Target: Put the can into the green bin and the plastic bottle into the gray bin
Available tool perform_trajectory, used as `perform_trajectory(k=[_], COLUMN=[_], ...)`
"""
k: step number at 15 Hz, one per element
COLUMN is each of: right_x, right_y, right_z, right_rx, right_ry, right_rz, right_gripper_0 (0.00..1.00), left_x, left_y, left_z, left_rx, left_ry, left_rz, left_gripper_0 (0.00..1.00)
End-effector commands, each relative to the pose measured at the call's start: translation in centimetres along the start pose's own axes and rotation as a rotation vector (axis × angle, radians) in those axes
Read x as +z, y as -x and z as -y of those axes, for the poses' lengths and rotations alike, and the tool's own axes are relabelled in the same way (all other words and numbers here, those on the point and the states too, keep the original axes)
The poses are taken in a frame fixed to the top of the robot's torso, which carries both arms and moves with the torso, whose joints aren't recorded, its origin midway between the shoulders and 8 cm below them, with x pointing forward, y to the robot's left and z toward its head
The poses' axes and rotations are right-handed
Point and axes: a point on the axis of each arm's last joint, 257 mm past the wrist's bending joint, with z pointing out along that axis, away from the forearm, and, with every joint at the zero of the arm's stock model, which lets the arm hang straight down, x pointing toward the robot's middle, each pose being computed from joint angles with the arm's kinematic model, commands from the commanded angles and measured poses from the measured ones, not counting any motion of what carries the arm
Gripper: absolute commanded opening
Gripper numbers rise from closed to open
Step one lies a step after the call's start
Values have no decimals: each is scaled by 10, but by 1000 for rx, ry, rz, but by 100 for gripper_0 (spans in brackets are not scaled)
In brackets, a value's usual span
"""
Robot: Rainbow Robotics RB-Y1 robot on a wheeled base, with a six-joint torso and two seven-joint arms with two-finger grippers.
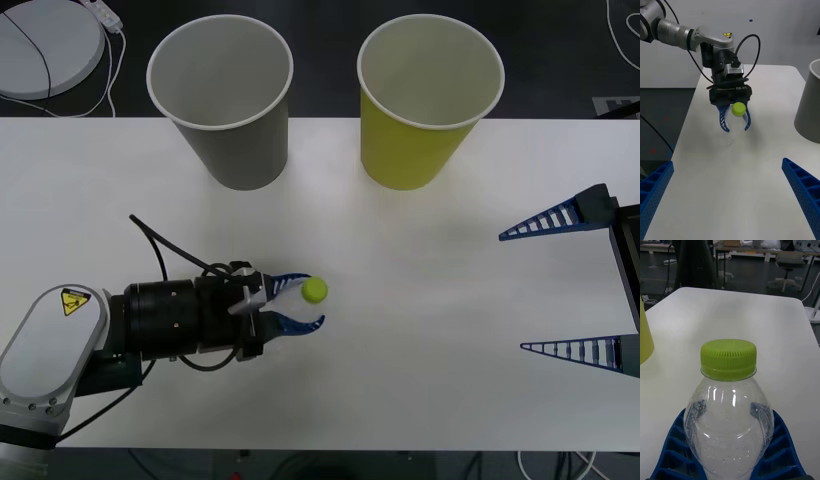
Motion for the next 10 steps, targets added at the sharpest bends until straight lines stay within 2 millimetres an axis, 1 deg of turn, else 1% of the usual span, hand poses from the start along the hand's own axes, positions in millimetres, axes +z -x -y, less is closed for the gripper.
perform_trajectory(k=[1,6,10], right_x=[0,0,0], right_y=[0,0,0], right_z=[0,0,0], right_rx=[0,0,0], right_ry=[0,0,0], right_rz=[0,0,0], right_gripper_0=[100,100,100], left_x=[-3,-13,-23], left_y=[4,16,26], left_z=[-1,-4,-2], left_rx=[-4,5,0], left_ry=[-1,-8,-19], left_rz=[8,10,22], left_gripper_0=[0,0,0])
